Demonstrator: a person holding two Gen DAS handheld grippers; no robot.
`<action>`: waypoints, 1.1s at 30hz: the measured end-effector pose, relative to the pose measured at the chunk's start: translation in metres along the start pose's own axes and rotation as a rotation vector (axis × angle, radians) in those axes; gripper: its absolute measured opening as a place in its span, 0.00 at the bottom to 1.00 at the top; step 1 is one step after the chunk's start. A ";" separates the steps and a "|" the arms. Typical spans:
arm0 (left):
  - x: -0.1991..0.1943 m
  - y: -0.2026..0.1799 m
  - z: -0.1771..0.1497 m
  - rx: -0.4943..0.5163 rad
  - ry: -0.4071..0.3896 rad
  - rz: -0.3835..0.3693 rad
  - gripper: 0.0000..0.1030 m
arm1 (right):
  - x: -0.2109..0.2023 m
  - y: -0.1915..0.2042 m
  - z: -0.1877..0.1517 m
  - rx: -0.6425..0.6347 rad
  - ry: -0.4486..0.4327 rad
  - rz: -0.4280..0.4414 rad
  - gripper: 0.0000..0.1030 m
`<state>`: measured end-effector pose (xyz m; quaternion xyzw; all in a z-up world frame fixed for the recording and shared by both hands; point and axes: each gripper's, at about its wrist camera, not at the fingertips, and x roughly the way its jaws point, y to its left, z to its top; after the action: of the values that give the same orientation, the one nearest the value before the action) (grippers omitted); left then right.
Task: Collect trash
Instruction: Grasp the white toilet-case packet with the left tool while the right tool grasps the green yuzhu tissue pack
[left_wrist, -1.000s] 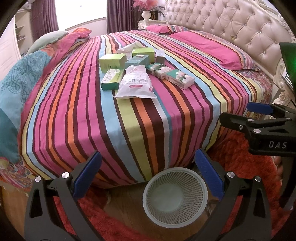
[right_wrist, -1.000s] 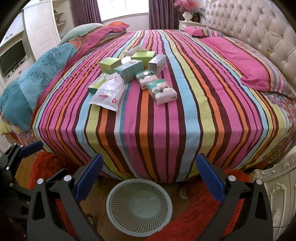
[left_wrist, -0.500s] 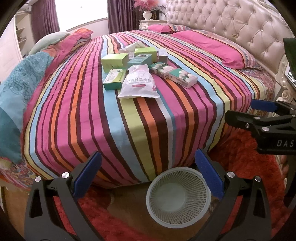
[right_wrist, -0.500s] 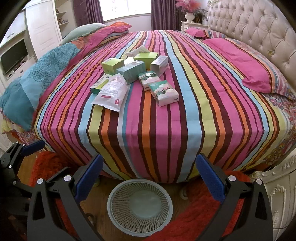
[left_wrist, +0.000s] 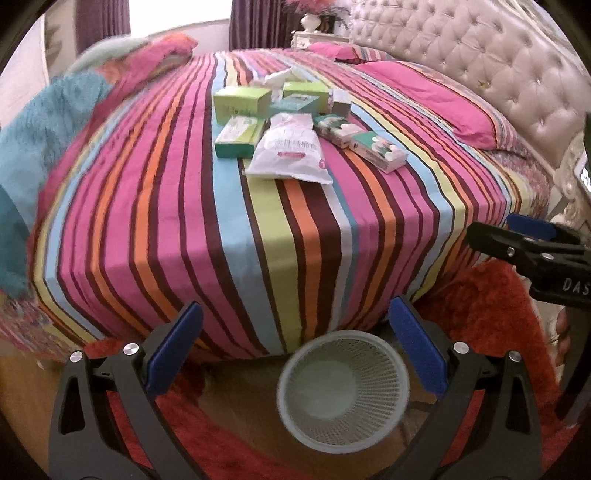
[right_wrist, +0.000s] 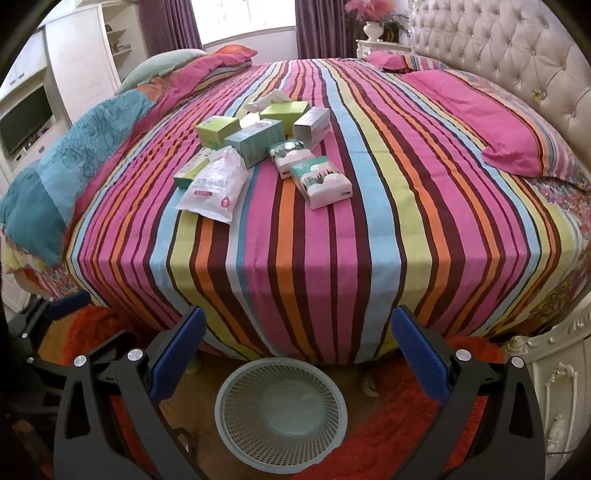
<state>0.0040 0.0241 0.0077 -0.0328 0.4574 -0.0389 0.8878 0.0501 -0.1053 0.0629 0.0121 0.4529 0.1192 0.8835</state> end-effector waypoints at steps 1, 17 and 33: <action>0.002 0.004 0.000 -0.027 0.011 -0.017 0.95 | 0.001 -0.001 0.001 0.001 -0.004 0.004 0.93; 0.030 0.010 0.039 -0.017 0.007 0.034 0.95 | 0.029 -0.010 0.036 -0.077 -0.061 0.022 0.94; 0.089 -0.004 0.115 0.005 -0.045 0.063 0.95 | 0.099 -0.033 0.099 -0.063 0.009 0.017 0.94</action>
<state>0.1491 0.0142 0.0029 -0.0169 0.4380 -0.0115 0.8988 0.1920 -0.1072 0.0378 -0.0123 0.4530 0.1409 0.8802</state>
